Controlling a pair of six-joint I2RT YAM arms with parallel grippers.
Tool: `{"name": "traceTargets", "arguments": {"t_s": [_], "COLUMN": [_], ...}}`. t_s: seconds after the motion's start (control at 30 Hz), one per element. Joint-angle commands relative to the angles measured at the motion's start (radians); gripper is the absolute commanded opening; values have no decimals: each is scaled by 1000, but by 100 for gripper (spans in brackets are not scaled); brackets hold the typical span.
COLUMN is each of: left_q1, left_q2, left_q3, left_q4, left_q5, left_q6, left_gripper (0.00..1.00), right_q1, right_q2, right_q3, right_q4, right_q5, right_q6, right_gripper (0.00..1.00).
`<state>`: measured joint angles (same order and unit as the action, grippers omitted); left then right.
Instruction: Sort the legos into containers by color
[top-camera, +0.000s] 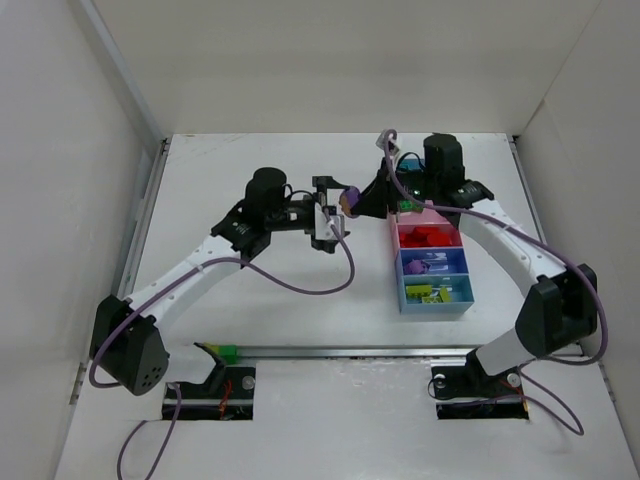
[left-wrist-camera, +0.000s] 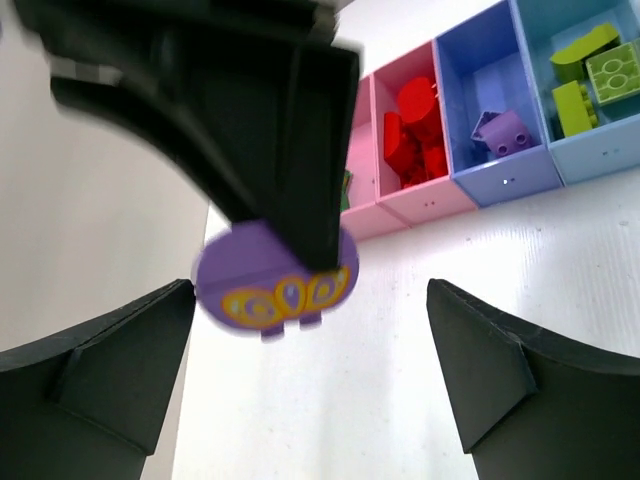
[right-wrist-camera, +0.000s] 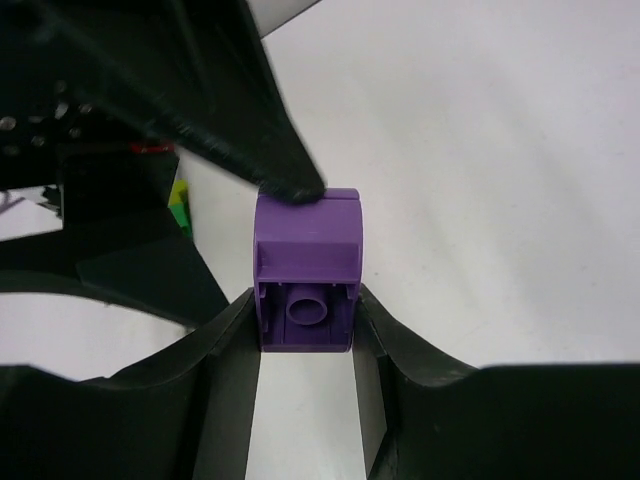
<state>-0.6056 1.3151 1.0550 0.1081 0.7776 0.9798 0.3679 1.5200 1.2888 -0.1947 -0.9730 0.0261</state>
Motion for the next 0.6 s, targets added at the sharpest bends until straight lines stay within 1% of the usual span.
{"name": "traceTargets", "arguments": {"t_s": [0.0, 0.03, 0.13, 0.2, 0.23, 0.33, 0.37, 0.4, 0.43, 0.47, 0.5, 0.53, 0.57], "left_q1": [41, 41, 64, 75, 75, 84, 95, 104, 104, 104, 104, 113, 113], "left_q2": [-22, -11, -2, -2, 10, 33, 33, 42, 42, 42, 56, 67, 67], "left_q3": [25, 43, 62, 75, 85, 117, 131, 143, 143, 158, 177, 186, 186], "left_q4": [13, 13, 13, 22, 13, -18, -30, -59, -86, -120, -196, -234, -267], "left_q5": [18, 18, 28, 28, 28, 72, 89, 124, 140, 152, 152, 163, 172], "left_q6": [-122, -169, -219, -260, -260, -270, -270, -270, -242, -183, -147, -115, -87], "left_gripper": [100, 100, 100, 100, 100, 100, 100, 95, 87, 80, 73, 56, 47], "right_q1": [5, 5, 29, 55, 90, 146, 146, 160, 160, 169, 169, 169, 178], "right_q2": [-73, -83, -92, -113, -113, -141, -141, -150, -150, -150, -159, -159, -159], "right_q3": [-9, -9, -22, -34, -46, -68, -68, -68, -68, -77, -77, -77, -77], "right_q4": [66, 66, 66, 66, 66, 66, 66, 66, 66, 66, 66, 66, 66], "right_q5": [53, 53, 83, 105, 132, 216, 226, 226, 235, 246, 246, 255, 267], "right_q6": [-121, -136, -166, -215, -235, -301, -310, -319, -330, -330, -330, -330, -330], "right_gripper": [0, 0, 0, 0, 0, 0, 0, 0, 0, 0, 0, 0, 0]}}
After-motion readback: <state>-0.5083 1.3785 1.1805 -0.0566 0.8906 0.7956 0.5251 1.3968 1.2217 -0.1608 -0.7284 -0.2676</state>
